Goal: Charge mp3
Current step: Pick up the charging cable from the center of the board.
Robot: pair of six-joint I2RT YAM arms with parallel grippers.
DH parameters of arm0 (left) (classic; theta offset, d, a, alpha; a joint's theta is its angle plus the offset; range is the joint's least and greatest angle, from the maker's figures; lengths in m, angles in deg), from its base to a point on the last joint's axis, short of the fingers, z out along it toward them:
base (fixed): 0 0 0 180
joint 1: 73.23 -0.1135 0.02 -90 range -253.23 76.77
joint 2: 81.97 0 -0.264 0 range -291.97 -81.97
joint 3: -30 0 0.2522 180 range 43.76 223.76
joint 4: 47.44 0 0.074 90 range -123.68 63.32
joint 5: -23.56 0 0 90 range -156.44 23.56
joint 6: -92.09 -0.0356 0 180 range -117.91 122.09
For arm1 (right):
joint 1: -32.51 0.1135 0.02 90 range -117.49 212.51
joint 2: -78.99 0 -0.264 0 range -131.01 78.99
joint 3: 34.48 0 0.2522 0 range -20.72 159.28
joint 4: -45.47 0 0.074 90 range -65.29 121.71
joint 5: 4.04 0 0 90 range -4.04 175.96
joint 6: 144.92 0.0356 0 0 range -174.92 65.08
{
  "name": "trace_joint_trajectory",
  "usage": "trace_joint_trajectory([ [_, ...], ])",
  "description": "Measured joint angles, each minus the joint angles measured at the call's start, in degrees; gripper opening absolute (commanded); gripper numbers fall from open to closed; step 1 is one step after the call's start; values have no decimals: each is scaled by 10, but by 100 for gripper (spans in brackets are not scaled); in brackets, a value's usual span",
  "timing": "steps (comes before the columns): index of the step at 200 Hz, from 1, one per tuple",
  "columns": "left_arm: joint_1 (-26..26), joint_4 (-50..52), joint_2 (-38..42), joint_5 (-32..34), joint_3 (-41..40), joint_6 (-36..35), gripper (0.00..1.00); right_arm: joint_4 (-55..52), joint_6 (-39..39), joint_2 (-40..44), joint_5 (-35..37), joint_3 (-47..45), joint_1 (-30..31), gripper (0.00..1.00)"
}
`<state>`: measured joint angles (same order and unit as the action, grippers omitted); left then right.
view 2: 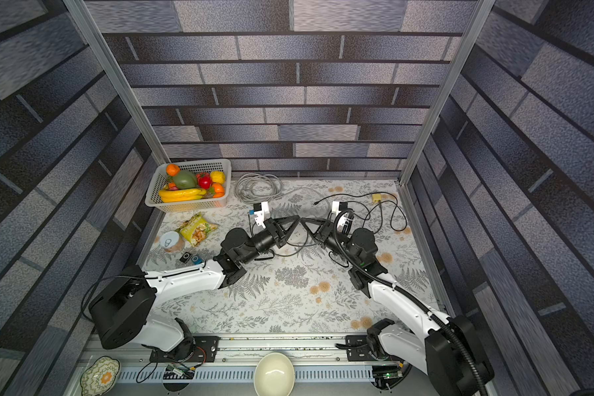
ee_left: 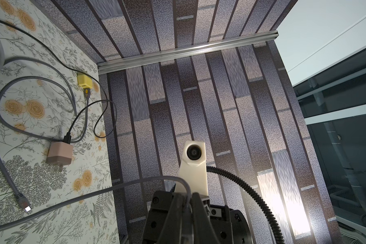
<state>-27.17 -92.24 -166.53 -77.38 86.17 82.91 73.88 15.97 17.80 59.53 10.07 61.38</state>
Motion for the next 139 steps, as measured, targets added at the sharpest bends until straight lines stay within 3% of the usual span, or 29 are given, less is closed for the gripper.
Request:
trace_joint_trajectory([
  [52,4,5,3,4,-2,-9,0,-14,-11,7,-2,0,0,0],
  [70,4,3,3,4,-3,-9,5,-15,-12,7,-2,0,0,0],
  [84,4,2,3,4,-5,-9,0,-16,-12,8,-2,0,0,0],
  [117,4,-2,3,6,-7,-9,0,-17,-13,8,-2,0,0,0],
  [139,5,-3,3,6,-7,-9,0,-19,-14,11,-2,0,0,12],
])
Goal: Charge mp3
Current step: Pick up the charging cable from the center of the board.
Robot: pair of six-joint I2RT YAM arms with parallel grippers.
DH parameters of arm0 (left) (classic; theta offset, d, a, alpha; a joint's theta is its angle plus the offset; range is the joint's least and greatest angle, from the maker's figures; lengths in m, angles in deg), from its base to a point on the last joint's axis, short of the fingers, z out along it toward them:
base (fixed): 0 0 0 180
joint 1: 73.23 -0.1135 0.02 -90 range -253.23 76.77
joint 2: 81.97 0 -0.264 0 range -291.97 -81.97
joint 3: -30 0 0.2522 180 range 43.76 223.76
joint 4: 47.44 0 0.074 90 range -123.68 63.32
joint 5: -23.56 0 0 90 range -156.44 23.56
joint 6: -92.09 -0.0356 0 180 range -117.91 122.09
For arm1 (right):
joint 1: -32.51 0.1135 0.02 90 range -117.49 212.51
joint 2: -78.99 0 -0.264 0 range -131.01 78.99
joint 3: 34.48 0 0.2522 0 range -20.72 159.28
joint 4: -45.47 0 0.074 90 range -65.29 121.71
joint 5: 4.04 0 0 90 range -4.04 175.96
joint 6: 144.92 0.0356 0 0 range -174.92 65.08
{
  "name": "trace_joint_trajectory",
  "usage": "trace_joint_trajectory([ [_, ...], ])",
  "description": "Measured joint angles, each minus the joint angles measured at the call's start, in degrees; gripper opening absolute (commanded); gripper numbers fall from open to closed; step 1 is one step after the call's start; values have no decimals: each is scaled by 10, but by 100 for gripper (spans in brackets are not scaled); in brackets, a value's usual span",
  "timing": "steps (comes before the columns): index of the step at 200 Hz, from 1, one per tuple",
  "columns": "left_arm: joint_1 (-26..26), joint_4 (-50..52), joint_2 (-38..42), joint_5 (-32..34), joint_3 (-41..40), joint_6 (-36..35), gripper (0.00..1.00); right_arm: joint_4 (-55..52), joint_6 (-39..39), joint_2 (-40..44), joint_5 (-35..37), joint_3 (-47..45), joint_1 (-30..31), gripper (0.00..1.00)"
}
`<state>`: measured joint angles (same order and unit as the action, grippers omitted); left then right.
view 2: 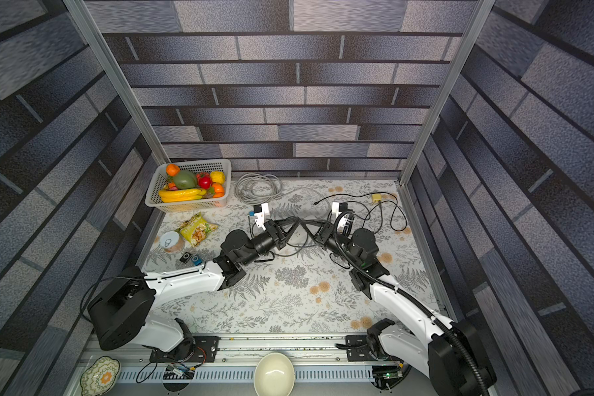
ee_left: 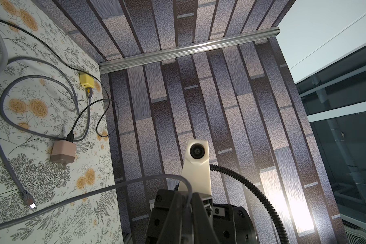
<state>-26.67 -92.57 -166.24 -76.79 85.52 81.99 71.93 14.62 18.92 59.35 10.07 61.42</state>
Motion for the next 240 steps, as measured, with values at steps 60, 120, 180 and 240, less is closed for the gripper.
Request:
trace_joint_trajectory([
  [60,1,-2,0,1,-1,-4,0,-6,2,7,6,0,2,16],
  [120,1,-1,0,3,-1,-11,0,-10,14,7,17,0,2,15],
  [180,1,-3,-5,3,-1,-11,0,-2,30,-4,28,0,-1,14],
  [240,1,-14,-13,2,-1,-13,4,3,39,-11,27,0,-1,0],
])
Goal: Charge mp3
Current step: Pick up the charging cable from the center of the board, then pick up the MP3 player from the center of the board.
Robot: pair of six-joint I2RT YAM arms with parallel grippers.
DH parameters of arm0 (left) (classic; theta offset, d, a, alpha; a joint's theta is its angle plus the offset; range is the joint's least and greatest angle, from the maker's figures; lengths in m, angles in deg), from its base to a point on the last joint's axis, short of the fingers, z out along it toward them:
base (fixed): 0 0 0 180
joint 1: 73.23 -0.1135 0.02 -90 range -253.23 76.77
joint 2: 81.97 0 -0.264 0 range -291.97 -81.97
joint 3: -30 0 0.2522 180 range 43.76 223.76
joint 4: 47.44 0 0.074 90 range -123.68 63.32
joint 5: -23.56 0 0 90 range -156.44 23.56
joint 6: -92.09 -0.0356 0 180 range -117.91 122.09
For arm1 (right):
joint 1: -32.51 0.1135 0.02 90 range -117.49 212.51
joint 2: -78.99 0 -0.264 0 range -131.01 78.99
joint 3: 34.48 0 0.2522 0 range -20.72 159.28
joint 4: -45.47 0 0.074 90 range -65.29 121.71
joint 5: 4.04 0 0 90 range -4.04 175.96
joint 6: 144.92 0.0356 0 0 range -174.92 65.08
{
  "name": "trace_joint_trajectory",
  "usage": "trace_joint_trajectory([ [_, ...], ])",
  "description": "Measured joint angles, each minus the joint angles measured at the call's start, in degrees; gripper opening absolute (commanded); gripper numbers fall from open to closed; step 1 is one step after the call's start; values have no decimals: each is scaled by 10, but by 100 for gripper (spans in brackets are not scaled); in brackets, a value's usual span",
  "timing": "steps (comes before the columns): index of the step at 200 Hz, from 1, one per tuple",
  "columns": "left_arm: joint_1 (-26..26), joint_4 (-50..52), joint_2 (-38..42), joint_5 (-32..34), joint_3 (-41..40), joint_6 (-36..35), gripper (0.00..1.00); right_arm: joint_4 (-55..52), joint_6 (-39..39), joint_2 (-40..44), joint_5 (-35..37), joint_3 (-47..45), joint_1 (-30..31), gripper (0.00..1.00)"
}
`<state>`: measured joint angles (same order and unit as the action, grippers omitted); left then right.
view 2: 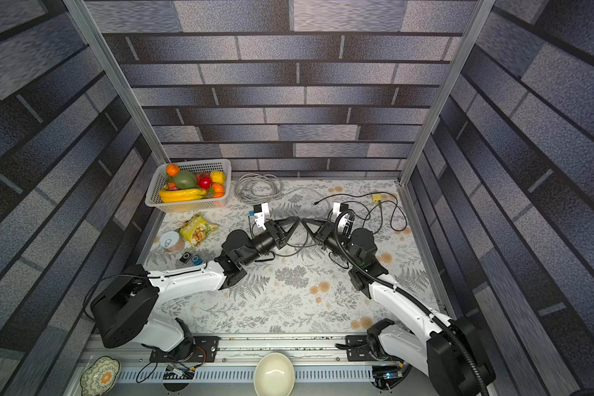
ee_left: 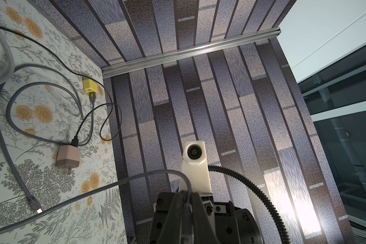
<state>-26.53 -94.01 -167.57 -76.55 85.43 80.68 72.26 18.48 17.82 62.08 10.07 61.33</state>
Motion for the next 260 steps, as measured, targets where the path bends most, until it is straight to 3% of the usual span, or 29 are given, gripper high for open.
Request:
trace_joint_trajectory([
  [9,0,-3,-2,0,0,-3,29,-1,-1,0,0,0,0,0],
  [17,-1,-3,-3,0,0,-8,41,0,-3,1,0,0,0,0],
  [34,-9,7,0,0,-9,-17,51,-4,-13,14,-2,0,-1,0],
  [47,-25,33,24,1,-25,-30,65,-26,-29,30,-2,0,-1,0],
  [59,-54,98,78,12,-51,-49,75,-43,-51,48,-2,0,-1,0],
  [100,-152,389,316,65,-43,-149,93,-105,-132,100,-13,7,-1,0],
  [124,-214,584,407,92,21,-233,95,-129,-175,108,-27,12,-1,0],
  [149,-294,762,419,118,92,-318,98,-137,-209,109,-42,13,-1,0],
  [173,-377,906,353,133,151,-405,97,-138,-231,105,-56,14,-1,0],
  [198,-419,1009,246,162,185,-477,97,-137,-242,93,-66,14,-1,0],
  [222,-447,1071,173,169,187,-518,90,-137,-246,87,-72,14,-1,0],
  [243,-483,1085,129,153,182,-536,75,-130,-246,87,-74,13,-1,0],
  [260,-516,1080,90,128,174,-544,73,-125,-246,82,-76,12,-1,0],
])
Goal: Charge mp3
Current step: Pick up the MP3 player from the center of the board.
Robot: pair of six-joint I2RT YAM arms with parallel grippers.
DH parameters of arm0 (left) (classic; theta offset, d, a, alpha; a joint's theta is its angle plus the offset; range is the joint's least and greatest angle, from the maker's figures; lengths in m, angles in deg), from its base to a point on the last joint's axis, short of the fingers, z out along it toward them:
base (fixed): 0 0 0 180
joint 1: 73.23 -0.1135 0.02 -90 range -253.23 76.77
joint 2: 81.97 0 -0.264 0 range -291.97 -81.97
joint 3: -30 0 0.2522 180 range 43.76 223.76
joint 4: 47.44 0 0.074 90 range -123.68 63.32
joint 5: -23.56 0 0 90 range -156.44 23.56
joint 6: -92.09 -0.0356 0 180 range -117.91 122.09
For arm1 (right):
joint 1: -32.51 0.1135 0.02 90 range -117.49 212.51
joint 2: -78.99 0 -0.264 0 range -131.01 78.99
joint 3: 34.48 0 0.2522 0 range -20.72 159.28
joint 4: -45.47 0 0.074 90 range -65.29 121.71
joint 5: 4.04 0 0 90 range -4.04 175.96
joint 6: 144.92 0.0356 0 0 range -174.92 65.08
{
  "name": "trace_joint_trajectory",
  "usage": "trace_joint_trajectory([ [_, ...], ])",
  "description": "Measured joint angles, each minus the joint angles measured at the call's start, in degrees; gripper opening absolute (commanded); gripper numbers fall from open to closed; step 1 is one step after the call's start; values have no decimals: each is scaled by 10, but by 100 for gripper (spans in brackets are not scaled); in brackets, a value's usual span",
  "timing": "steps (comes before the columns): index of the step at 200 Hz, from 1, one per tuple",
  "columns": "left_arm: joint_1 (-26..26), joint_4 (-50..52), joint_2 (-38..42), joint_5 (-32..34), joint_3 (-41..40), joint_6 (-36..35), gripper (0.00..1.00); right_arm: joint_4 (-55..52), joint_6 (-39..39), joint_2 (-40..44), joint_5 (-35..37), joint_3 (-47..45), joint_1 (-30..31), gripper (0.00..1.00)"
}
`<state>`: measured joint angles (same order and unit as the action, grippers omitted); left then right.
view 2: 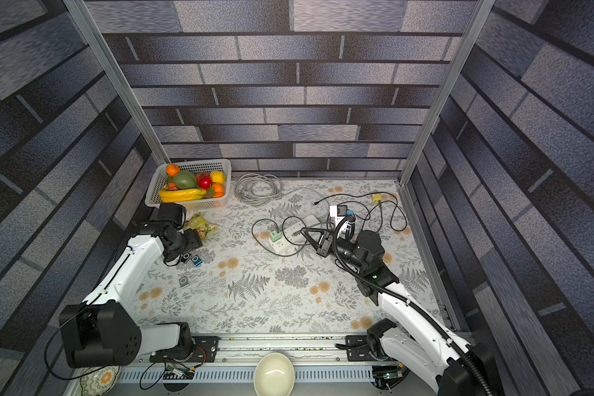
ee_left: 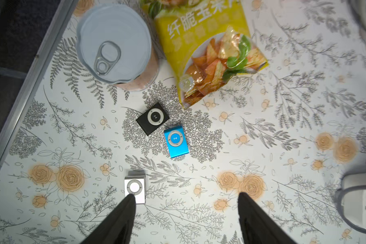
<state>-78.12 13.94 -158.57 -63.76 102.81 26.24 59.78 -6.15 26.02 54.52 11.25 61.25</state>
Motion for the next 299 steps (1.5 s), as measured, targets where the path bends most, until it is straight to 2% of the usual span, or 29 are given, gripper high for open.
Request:
trace_joint_trajectory([
  [36,-47,-25,-81,-46,-9,2,66,9,0,-7,-2,-6,0,0],
  [61,-62,-48,-118,-71,-8,3,63,18,0,-12,-6,-10,0,0],
  [82,-66,-57,-149,-80,-4,7,54,22,0,-21,-9,-10,0,0],
  [207,-72,-84,-223,-86,16,9,51,39,0,-43,-15,-11,0,0],
  [299,-70,-95,-228,-85,19,9,48,39,0,-45,-15,-11,0,0],
])
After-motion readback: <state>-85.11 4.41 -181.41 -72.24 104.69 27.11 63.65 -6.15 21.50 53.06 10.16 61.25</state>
